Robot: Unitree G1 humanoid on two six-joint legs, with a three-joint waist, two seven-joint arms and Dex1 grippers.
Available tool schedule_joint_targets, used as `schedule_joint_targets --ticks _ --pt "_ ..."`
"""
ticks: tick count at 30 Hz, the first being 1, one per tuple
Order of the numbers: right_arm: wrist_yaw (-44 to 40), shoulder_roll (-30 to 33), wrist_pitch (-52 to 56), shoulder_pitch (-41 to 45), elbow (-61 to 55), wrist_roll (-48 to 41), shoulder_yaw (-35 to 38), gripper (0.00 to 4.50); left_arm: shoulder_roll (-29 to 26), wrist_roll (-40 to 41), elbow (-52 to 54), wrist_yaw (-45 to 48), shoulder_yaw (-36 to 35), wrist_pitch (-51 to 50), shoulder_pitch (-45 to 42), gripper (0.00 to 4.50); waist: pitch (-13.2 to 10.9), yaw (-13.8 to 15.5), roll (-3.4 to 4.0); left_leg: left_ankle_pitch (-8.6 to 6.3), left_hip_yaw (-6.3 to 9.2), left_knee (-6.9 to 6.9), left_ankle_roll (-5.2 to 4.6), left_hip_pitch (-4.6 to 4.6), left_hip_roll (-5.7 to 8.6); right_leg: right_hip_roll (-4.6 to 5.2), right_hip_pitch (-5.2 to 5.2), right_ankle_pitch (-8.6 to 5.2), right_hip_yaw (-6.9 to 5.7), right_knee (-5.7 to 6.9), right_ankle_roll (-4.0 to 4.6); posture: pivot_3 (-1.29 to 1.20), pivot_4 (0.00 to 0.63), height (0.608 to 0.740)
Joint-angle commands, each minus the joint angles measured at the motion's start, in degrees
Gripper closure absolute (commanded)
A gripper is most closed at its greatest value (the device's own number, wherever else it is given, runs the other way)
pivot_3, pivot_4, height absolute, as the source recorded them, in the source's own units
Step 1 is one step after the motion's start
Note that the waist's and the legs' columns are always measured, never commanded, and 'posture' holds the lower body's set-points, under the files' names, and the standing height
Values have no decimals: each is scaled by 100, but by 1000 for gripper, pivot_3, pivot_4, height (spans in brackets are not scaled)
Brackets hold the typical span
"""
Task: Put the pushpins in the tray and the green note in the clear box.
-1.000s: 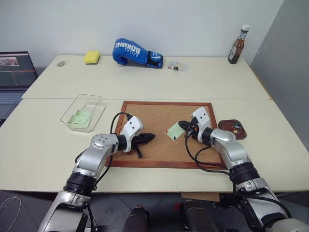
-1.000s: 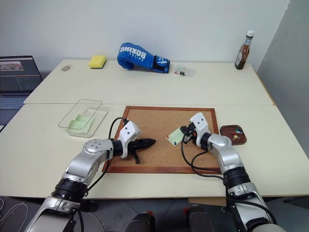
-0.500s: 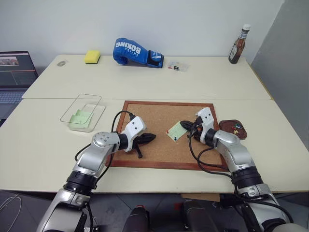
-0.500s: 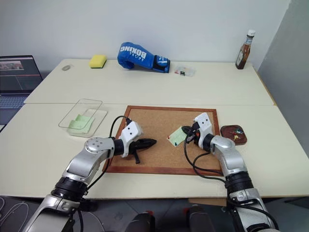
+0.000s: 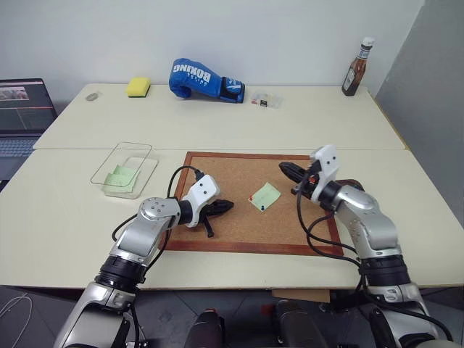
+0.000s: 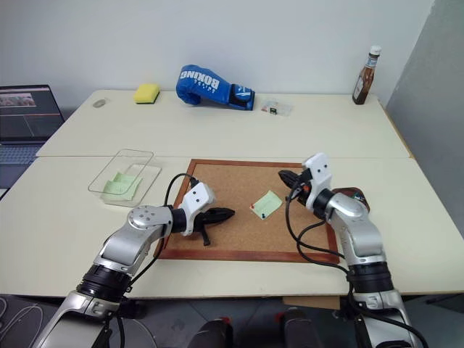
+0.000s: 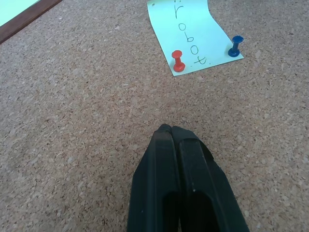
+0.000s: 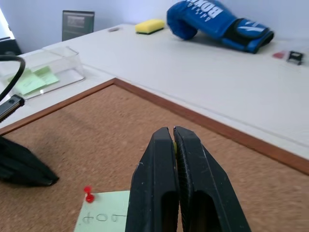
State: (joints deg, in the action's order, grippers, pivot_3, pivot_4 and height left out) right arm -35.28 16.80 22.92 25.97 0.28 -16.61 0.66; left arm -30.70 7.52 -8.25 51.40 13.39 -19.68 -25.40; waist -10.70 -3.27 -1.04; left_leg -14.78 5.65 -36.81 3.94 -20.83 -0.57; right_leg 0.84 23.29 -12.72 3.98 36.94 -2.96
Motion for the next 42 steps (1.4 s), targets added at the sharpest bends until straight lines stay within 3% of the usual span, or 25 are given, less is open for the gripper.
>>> schedule_joint_targets --ticks 1,8,17,18,19,37,42 --pt "411 339 312 -244 -595 -97 591 4493 -62 -304 -273 6 297 -358 273 4500 1 2 1 0 -2 1 0 0 0 0 0 0 1 -2 0 0 150 740" --pt "1187 950 605 -694 -614 363 1109 4493 -96 -311 -300 46 308 -324 281 4500 2 1 2 -1 -5 0 0 -2 2 3 2 -2 3 -7 1 0 150 740" --pt "1455 762 953 -672 -11 190 1260 4493 -66 -337 -397 128 350 -295 167 4500 4 -7 7 -1 -10 0 0 -2 0 3 2 -4 5 -15 1 0 150 740" --pt "1461 745 956 -673 24 175 1261 4031 -72 -338 -397 133 346 -292 168 4500 4 -5 8 -1 -10 0 0 -2 0 3 2 -4 5 -15 1 0 150 740" --pt "1463 734 956 -675 52 167 1262 4018 -80 -339 -387 138 342 -291 177 4500 5 -6 7 -1 -10 0 0 -2 0 3 3 -4 5 -15 1 0 150 740" --pt "1318 980 217 -729 -32 290 1274 339 -72 -349 -319 147 309 -293 225 4500 4 -6 7 -2 -10 7 1 -5 0 4 6 -5 4 -23 1 0 150 740" --pt "350 1136 179 -926 -722 -51 787 339 -61 -348 -312 147 305 -293 231 4500 4 -7 7 -2 -8 13 1 -6 0 4 10 -6 3 -24 1 0 150 740"
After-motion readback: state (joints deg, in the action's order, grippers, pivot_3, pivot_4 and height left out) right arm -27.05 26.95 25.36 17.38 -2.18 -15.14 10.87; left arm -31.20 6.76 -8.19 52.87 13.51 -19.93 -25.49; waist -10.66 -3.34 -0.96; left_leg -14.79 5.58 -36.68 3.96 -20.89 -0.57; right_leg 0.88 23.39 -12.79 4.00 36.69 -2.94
